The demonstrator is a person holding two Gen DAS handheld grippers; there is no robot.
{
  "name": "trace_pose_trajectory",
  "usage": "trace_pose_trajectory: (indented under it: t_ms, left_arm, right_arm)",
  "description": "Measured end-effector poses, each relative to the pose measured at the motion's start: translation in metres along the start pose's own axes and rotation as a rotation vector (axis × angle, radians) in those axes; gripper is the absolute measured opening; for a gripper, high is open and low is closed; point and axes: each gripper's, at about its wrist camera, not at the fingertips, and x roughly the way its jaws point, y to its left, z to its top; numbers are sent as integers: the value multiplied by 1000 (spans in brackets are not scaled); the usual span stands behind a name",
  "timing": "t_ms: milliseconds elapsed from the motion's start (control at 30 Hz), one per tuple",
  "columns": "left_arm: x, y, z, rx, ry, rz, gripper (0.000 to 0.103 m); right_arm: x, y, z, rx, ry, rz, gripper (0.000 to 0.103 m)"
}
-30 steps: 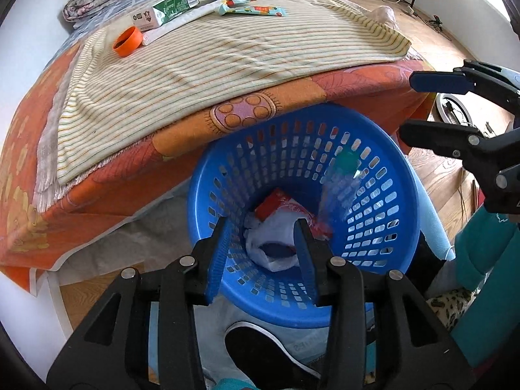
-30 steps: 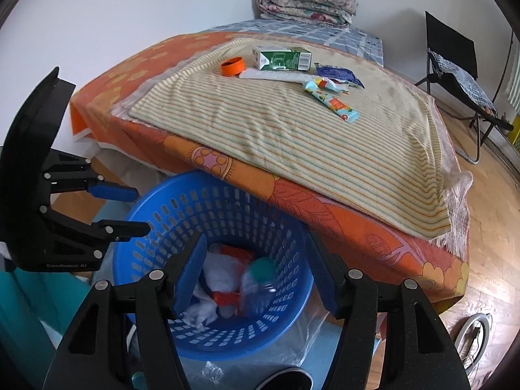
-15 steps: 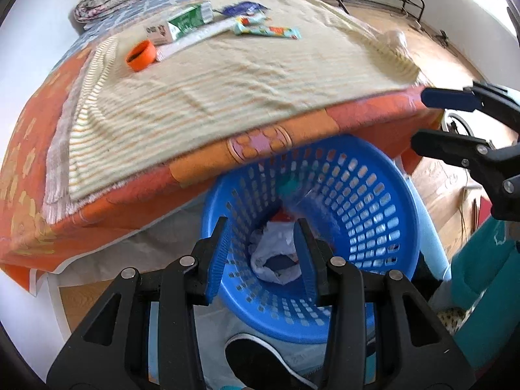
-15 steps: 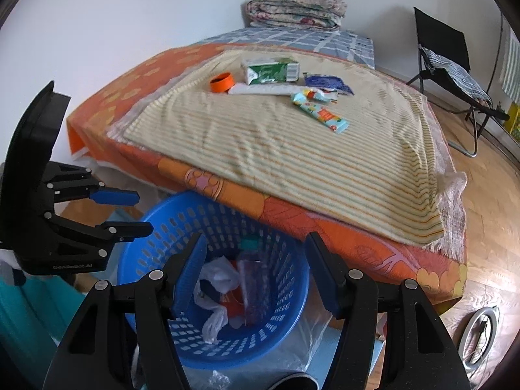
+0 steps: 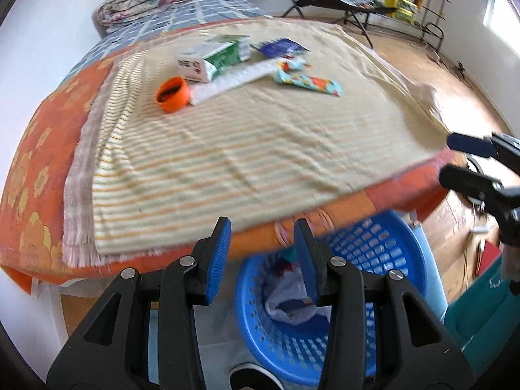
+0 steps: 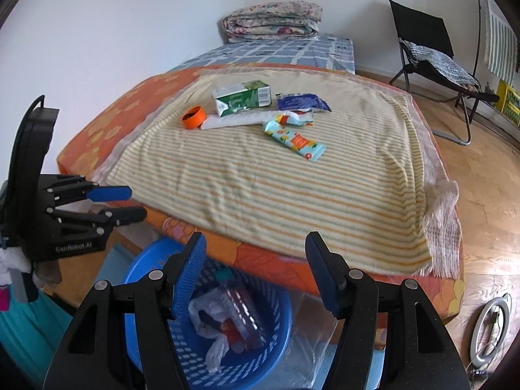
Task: Collect trash
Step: 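Move both open tools back over the remaining trash on the bed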
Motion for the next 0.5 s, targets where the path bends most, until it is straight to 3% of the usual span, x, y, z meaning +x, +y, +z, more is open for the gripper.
trace_pose_trajectory:
  t_ms: [500]
  left_arm:
    - [36,74,64,-207,-37,50,41]
  right_arm:
    - [45,-26,50,-3,2,-34,63]
